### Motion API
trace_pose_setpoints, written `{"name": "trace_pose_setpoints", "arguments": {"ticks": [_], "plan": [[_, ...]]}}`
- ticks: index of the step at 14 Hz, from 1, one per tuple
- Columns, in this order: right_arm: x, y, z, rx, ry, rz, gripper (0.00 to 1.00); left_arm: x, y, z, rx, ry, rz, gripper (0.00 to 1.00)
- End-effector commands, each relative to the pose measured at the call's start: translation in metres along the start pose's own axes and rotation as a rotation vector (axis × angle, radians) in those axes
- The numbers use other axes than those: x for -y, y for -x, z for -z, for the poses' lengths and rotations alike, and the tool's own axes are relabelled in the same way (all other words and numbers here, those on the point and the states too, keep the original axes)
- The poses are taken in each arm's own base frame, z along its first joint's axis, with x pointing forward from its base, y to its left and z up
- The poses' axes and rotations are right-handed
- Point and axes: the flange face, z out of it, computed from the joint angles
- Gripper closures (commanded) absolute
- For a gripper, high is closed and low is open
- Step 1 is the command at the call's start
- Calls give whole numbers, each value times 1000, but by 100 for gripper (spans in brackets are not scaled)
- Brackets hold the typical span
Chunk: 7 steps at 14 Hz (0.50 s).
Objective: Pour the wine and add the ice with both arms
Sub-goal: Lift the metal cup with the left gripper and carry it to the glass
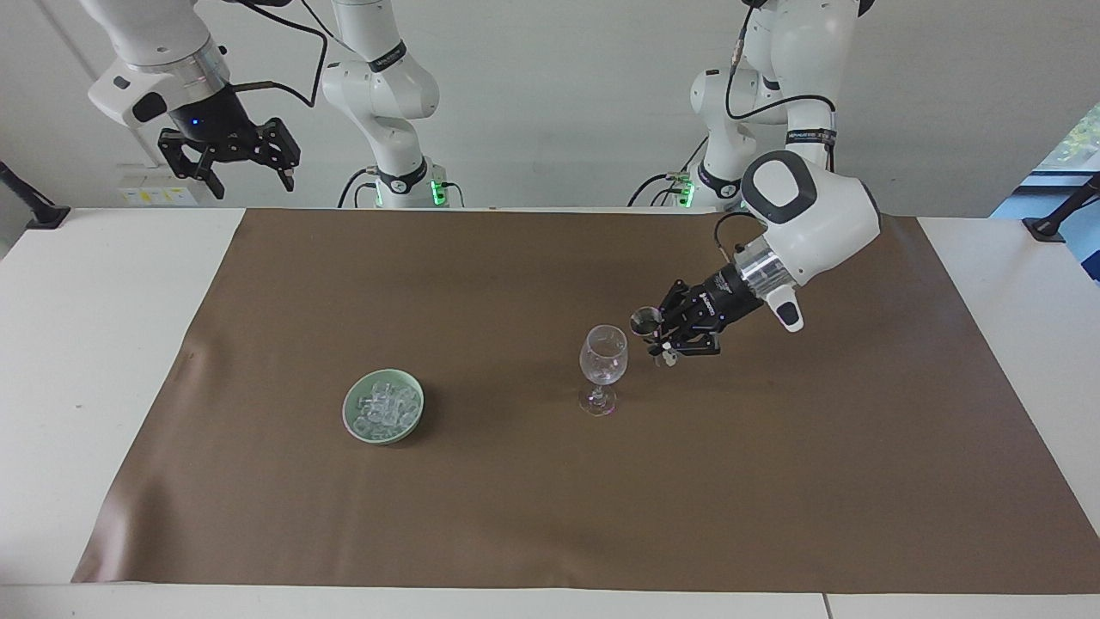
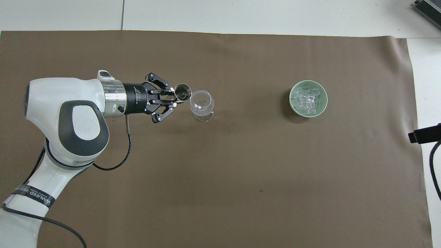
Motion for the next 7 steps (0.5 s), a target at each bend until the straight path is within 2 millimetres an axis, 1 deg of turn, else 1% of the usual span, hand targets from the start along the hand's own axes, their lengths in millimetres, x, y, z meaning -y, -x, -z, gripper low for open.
{"name": "trace_pose_setpoints", "arguments": {"ticks": [1, 4, 7], "plan": [[0, 2, 2, -4, -4, 16, 0, 1, 14, 6, -47, 19, -28, 100], [0, 2, 2, -4, -6, 16, 0, 0, 14, 8, -78, 15, -57, 100], [0, 2, 2, -4, -4, 16, 0, -2, 20, 10, -116, 9, -86, 100]]}}
